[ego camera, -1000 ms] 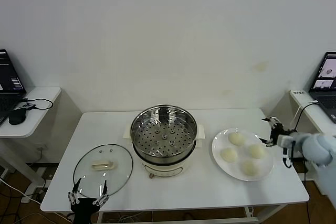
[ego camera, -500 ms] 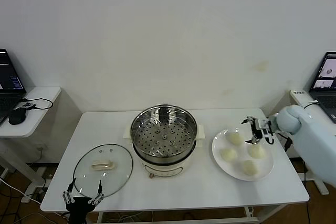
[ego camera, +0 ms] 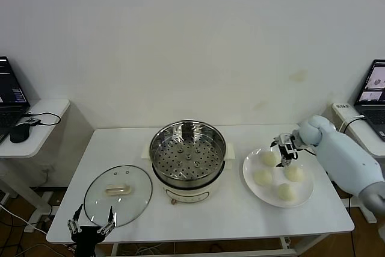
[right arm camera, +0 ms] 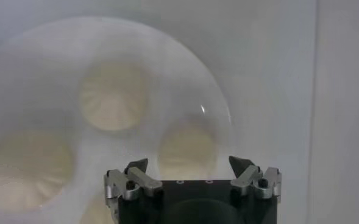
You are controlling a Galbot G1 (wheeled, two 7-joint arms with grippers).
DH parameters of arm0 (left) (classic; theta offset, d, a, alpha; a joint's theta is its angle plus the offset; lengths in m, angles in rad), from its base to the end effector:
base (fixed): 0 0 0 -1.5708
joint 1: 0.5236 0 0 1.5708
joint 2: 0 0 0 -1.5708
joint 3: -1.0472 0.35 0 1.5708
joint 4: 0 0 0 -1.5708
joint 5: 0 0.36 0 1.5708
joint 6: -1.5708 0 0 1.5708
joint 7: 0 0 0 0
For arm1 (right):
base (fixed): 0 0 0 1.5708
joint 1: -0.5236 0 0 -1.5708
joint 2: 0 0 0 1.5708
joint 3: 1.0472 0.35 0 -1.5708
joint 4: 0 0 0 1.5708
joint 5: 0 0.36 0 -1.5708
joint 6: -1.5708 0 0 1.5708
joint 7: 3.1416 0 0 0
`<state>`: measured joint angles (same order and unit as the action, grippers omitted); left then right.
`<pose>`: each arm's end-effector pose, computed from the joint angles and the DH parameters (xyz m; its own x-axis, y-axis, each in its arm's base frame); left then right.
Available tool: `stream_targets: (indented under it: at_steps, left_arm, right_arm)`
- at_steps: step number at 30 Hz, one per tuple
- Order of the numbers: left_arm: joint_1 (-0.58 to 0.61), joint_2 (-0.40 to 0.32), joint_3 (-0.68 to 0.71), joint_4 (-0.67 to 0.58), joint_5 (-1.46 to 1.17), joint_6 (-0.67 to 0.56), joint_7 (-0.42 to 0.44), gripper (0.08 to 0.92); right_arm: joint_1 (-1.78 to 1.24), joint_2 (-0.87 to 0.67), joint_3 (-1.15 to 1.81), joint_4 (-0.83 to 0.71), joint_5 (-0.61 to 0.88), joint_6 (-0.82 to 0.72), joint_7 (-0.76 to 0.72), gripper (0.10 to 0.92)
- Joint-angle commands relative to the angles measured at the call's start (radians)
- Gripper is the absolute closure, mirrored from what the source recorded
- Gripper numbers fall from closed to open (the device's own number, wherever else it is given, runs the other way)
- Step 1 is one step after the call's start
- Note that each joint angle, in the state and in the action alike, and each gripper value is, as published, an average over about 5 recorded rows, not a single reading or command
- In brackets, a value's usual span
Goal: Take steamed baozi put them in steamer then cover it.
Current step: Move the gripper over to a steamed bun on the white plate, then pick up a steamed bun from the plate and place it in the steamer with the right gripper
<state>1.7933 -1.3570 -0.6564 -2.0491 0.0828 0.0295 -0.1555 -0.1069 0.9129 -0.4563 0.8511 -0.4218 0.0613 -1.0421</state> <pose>0.1165 0.0805 -0.3407 -0.9595 -0.1729 0.2225 -0.0840 0.9292 0.3598 0.5753 -0.1812 -0.2332 -0.3181 -0.1082 0.9419 -0.9374 -0.1127 -0.3295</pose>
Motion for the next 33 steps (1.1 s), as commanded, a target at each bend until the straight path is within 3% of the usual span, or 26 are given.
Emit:
stream_targets:
  at_steps: [1,10,21,33]
  left_arm:
    - [-0.004,0.001,-0.001,0.004,0.001,0.001,0.001,0.177]
    - [-0.011,0.002,-0.003,0.009,0.000,0.001,0.001,0.177]
    - [-0.013,0.006,-0.009,0.007,-0.006,0.001,0.001,0.177]
    - [-0.009,0.005,-0.007,-0.003,-0.007,0.002,0.001,0.177]
  right_arm:
    - [0.030,0.037,-0.029,-0.059,-0.026,0.001,-0.016,0.216]
    - [0.029,0.074,-0.005,-0.127,-0.073,0.007,-0.005,0.272]
    - [0.026,0.098,0.000,-0.152,-0.088,-0.001,-0.008,0.403]
    - [0.051,0.021,-0.046,-0.044,-0.001,-0.010,-0.031,0.440]
